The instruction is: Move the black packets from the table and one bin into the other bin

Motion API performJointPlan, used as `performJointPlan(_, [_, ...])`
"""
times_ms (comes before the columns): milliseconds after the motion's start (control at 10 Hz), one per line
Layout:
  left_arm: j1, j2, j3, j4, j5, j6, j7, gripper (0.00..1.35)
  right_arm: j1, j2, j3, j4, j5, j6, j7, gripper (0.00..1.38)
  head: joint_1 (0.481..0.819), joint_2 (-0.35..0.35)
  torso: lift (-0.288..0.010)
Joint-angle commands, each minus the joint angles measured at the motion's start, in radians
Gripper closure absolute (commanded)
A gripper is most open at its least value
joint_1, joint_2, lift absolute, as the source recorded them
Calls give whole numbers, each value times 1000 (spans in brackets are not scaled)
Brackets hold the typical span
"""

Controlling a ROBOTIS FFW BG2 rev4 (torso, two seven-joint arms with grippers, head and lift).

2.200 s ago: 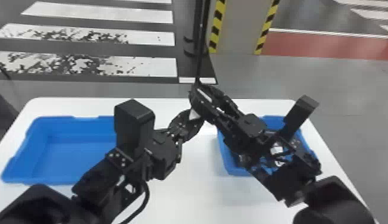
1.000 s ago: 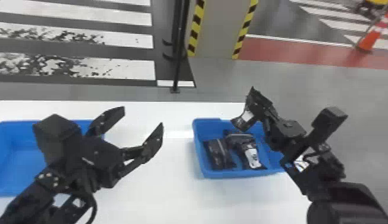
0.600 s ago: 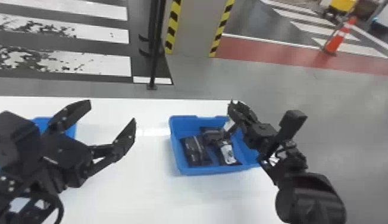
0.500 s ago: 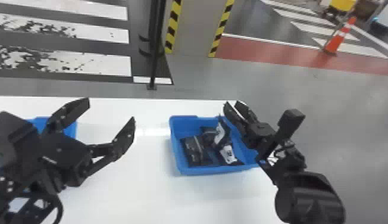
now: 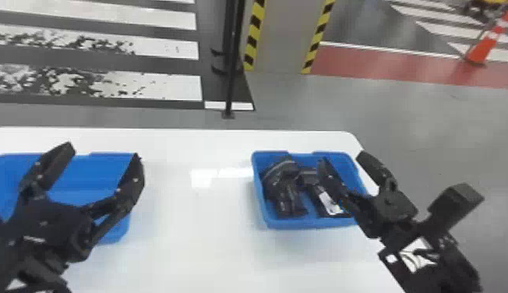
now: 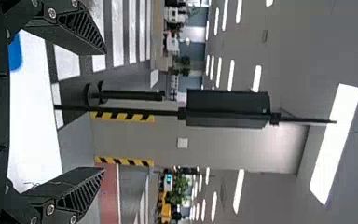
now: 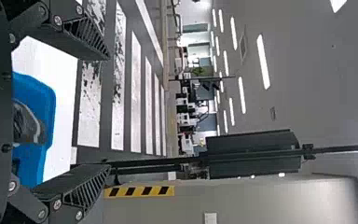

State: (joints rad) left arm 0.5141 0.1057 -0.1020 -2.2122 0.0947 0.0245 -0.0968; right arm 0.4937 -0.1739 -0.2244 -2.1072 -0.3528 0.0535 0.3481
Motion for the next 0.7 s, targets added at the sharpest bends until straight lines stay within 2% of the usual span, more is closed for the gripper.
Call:
performJointPlan(0, [70,-23,46,12,-27,-59,31,154,78,5,51,-42,-16,-39,-26,186,695,-167,-110])
performJointPlan(100, [99,-29,58,14,-93,-108,75,154,127,8,55,-71,-6,-51,-40,186,695,-139,-110])
performJointPlan(200, [134,-35,56,14,-97,-130,115,154,181,17,63,-108,8,-68,-81,188,695,-94,-110])
performJointPlan(400, [161,-43,56,14,-95,-157,135,156,208,31,51,-110,12,-88,-97,188,695,-65,-110])
performJointPlan(600, [173,-49,60,14,-77,-172,146,156,220,36,47,-110,8,-93,-98,188,695,-70,-110])
